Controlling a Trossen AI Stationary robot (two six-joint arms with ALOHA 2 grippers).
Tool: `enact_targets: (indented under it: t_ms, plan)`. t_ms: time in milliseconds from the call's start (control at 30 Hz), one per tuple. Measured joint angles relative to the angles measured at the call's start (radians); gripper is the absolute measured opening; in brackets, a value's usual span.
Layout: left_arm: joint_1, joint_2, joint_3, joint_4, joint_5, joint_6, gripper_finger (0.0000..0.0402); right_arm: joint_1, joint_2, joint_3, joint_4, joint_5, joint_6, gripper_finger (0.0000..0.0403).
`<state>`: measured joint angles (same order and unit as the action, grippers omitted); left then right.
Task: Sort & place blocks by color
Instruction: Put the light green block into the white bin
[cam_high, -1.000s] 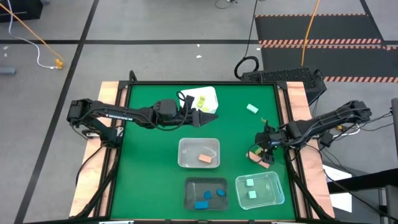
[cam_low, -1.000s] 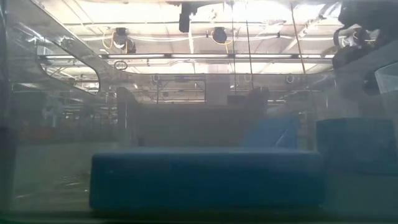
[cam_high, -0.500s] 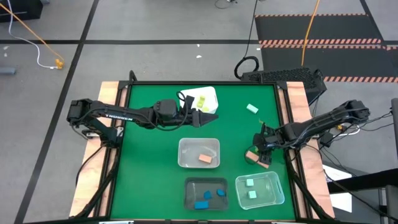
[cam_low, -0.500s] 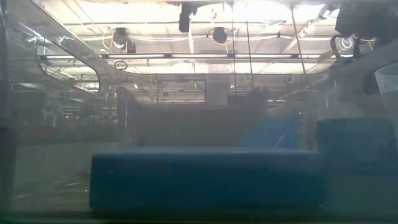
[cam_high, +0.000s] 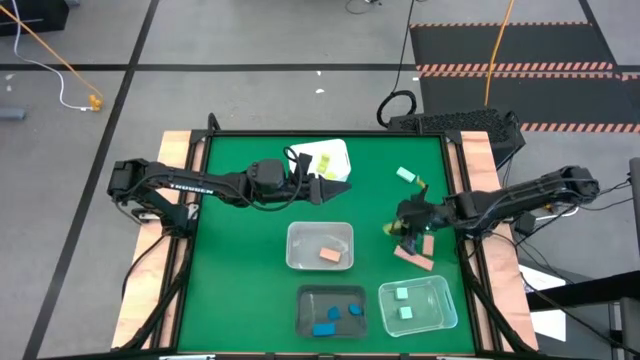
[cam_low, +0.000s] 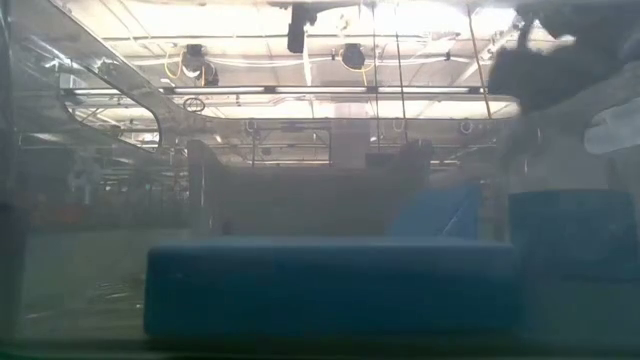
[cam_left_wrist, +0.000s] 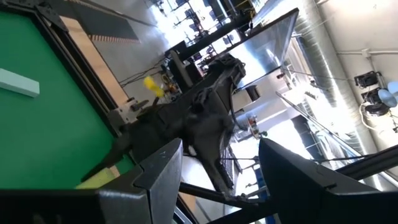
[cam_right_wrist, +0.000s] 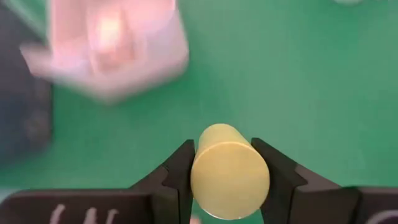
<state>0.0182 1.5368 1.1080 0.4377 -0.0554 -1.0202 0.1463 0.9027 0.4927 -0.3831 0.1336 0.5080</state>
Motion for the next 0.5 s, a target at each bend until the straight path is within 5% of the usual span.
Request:
enact_targets:
  t_ms: [500]
  plan:
    - [-0.008,0.000,0.000,0.000,-0.001,0.047,0.0214,-0.185,-0.021,0.000,0.812,-0.006,-0.254,0.0108]
